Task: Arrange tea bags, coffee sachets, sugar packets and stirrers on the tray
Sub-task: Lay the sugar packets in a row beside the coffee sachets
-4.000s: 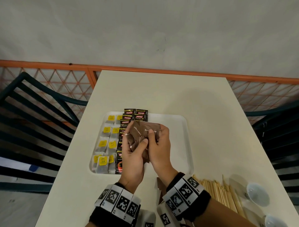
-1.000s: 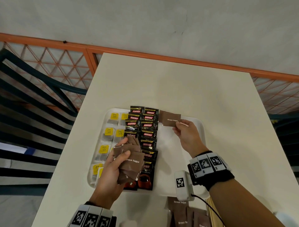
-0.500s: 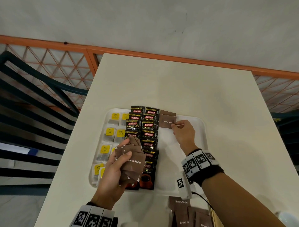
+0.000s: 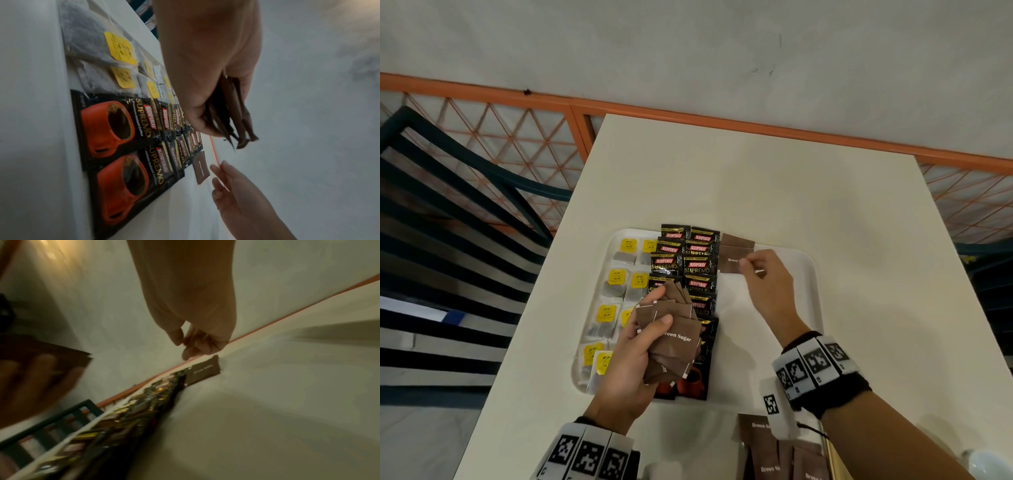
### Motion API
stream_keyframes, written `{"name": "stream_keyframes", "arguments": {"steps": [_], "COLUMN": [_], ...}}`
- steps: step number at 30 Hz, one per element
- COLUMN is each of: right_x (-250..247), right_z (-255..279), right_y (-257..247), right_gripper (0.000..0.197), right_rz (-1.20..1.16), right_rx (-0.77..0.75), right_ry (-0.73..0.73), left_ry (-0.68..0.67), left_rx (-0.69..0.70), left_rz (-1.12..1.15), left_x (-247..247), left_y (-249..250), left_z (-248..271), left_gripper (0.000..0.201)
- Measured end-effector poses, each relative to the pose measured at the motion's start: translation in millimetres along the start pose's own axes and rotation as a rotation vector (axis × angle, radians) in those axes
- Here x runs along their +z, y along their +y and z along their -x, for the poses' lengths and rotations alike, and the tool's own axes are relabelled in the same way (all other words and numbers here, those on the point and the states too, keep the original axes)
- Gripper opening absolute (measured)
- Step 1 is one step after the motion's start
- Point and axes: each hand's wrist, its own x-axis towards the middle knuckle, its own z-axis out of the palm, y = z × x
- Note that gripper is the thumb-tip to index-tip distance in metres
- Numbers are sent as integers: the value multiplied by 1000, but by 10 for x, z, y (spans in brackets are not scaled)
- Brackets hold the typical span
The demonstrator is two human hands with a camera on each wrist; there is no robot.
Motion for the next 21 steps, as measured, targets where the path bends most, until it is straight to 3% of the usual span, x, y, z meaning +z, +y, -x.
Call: {"name": "stream_keyframes", "arguments": {"steps": [4, 6, 13, 17, 21], "right_x": [1, 33, 68, 13, -86], "right_z": [369, 495, 549, 571, 526], "right_y": [-246, -292, -295, -277, -266], "right_gripper": [22, 24, 4, 9, 12], "right_rz": [-78, -132, -345, -468, -473], "right_rx": [18, 37, 128, 172, 209], "right_ry": [-459, -573, -553, -563, -484], "left_ry": [-10, -10, -20, -3, 12], "left_rx": [23, 32, 26, 46, 58], "left_rz": [15, 15, 17, 43, 65], "left_x": [45, 65, 100, 85, 34], "left_y": [18, 9, 0, 4, 7], "left_z": [-21, -21, -3, -18, -15], "left_gripper": [51, 54, 64, 57, 55]}}
